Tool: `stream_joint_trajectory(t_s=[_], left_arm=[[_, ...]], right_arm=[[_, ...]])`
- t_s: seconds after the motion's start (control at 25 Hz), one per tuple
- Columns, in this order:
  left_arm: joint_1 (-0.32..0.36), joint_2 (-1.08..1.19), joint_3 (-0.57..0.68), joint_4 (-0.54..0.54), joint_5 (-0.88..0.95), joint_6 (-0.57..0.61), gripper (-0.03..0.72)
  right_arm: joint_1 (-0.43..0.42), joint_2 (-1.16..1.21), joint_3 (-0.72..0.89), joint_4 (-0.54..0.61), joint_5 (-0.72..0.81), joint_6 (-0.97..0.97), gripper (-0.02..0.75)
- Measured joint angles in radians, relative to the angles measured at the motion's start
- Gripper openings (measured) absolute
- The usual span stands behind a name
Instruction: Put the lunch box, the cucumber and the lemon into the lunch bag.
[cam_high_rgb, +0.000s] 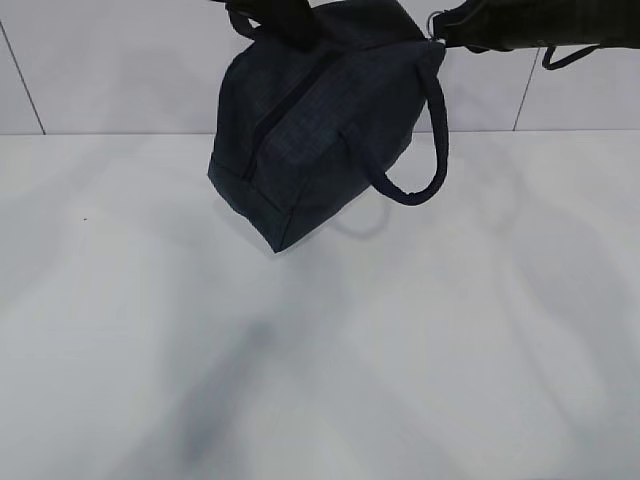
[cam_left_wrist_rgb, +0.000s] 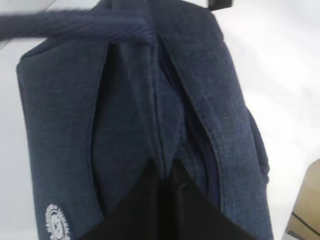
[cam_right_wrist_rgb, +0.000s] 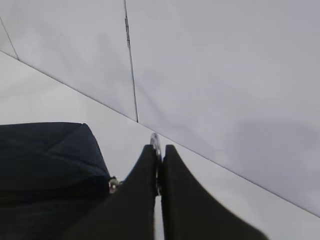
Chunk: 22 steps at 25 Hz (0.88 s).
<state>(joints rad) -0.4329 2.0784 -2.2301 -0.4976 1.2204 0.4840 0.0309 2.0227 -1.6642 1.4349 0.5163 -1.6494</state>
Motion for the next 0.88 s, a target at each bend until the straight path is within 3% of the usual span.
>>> stream_joint_trajectory(t_s=[0.48,0.88], left_arm=[[0.0,-0.039,0.0,-0.037,0.01,0.014,-0.009],[0.0,-0.054,0.002,-0.063,0.043,0.017,-0.009]], right_arm=[[-0.012,0.056,-0.009,0.034,0.079,0.002,0.001],[-0.02,0.104,-0.011,0.056,0.236,0.007,0.001]])
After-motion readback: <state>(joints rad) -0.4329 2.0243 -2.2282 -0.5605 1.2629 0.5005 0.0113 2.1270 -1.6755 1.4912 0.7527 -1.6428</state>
